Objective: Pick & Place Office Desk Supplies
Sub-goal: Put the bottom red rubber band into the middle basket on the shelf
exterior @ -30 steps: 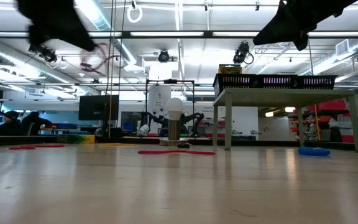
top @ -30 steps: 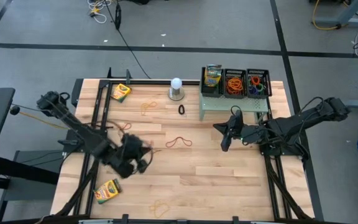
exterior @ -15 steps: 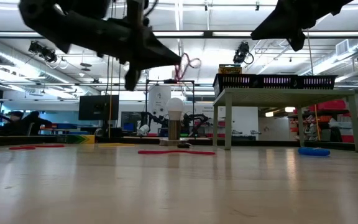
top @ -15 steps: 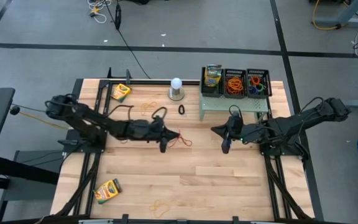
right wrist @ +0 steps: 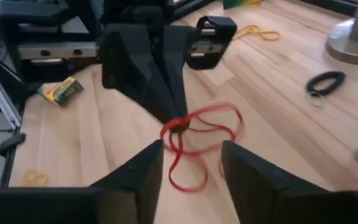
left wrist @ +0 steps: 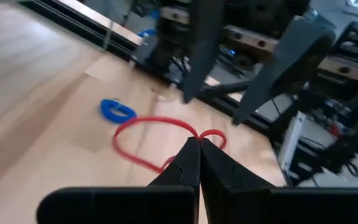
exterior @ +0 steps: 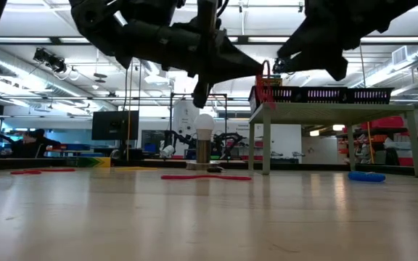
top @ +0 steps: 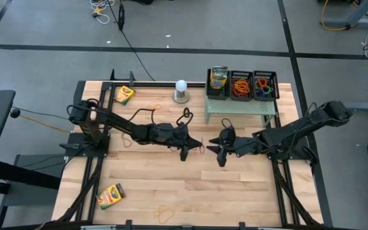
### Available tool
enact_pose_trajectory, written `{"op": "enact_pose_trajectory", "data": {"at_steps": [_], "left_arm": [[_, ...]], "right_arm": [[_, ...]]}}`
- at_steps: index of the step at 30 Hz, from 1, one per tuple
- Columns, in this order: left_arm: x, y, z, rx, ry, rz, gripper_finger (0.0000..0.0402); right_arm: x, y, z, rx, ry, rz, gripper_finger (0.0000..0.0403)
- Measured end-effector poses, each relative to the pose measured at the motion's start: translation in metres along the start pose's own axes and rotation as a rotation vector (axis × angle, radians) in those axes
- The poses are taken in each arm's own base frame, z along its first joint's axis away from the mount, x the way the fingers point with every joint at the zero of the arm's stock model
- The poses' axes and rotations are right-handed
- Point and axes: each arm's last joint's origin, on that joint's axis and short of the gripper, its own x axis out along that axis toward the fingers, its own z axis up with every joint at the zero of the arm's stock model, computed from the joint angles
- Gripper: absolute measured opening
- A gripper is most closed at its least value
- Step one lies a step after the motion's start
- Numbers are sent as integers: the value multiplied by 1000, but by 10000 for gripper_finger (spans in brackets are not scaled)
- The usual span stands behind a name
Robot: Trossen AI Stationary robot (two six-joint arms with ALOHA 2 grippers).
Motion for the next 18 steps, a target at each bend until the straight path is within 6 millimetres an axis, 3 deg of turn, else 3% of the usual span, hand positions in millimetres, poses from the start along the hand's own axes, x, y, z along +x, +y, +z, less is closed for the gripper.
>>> {"op": "enact_pose_trajectory", "data": {"at_steps": [6,18], "left_arm": [[1,-4,5,21,5,-40,1],[1,-5,7,23,-8,-57,2]], "right_arm": [[12,3,-6,-34,3,-3,203],[29,-2,1,-17,15,87,207]]}}
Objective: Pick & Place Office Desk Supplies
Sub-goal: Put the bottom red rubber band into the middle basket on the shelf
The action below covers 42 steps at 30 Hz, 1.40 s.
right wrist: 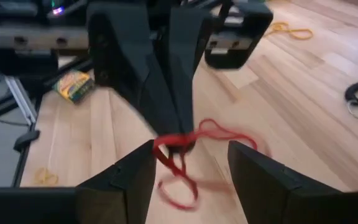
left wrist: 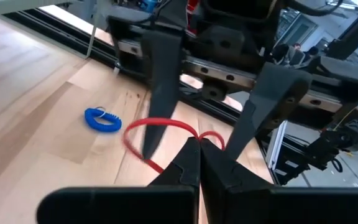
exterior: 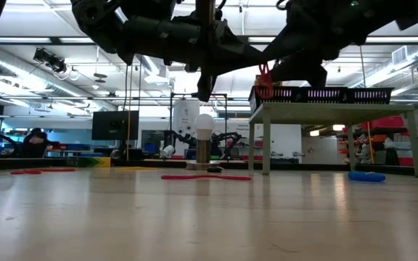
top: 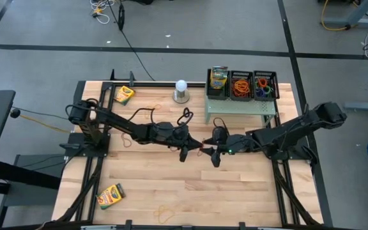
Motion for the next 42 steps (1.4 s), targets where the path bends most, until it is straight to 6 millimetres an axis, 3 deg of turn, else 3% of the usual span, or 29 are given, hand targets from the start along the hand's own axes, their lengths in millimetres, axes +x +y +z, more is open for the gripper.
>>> {"op": "enact_pose_trajectory", "data": {"at_steps": [5,13,21,28,31,34,39,42], "left_arm": [[0,-1,2,0,-18,-5,2],[0,-1,4,3,-37,-15,10],[-12,5,13,-19,88,-6,86],[-37,-2,40,62,79,36,135],[-44,0,39,97,84,73,132],[-51,10,22,78,118,105,109],[-64,21,2,-20,26,70,56],[-70,22,-2,-49,-61,67,30]], "right_arm": [[4,-2,3,17,-19,11,171],[4,-1,2,7,-11,17,14],[3,-1,1,6,-8,4,8],[-6,-3,2,1,11,-15,5],[-20,-1,15,1,18,-21,5],[-40,0,39,-30,82,-75,5],[-81,-7,95,-97,219,-266,5],[-104,-24,127,-85,241,-411,5]]}}
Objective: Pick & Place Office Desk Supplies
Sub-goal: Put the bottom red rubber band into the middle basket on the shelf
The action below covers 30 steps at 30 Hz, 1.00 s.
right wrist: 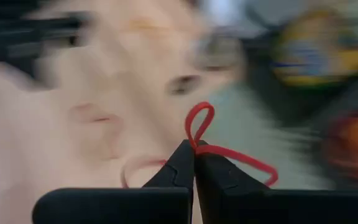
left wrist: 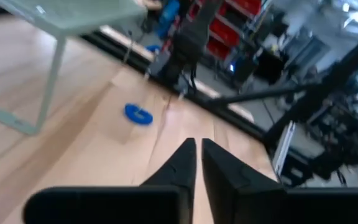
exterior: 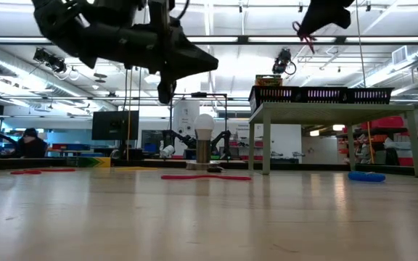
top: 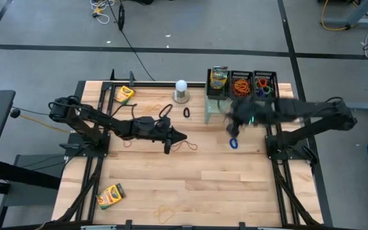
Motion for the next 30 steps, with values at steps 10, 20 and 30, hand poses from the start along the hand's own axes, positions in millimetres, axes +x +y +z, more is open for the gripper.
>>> {"op": "enact_pose_trajectory", "data": {"at_steps": [10,20,30], "left_arm": [[-3,2,1,-8,-80,39,10],[-3,1,2,-43,-91,31,13],[-3,6,1,-58,-80,65,11]], "right_arm": [[26,-112,32,105,132,-404,5],[79,-161,33,178,328,-351,42],[78,-161,36,252,333,-368,192]]}}
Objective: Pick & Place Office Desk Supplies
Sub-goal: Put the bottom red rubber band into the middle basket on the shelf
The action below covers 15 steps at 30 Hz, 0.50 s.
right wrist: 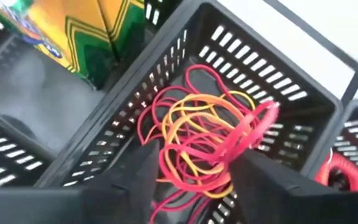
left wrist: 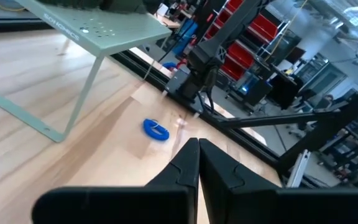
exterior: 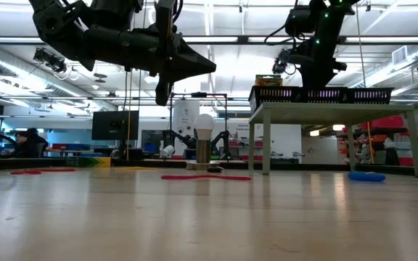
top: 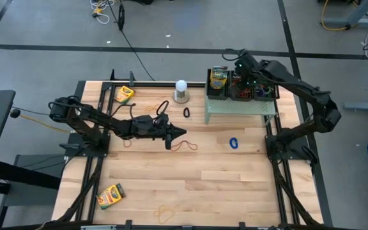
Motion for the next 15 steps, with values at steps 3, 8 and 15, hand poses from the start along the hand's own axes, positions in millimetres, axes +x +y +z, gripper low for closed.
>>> {"op": "enact_pose_trajectory", "data": {"at_steps": [3,8,15], "left_arm": [[0,0,0,22,0,0,11],[0,0,0,36,4,3,11],[0,1,-1,40,16,10,11]], "right_arm": [[-6,-1,1,46,5,11,231],[-23,-3,9,102,-30,35,267],[-43,-4,17,19,-99,33,272]]}}
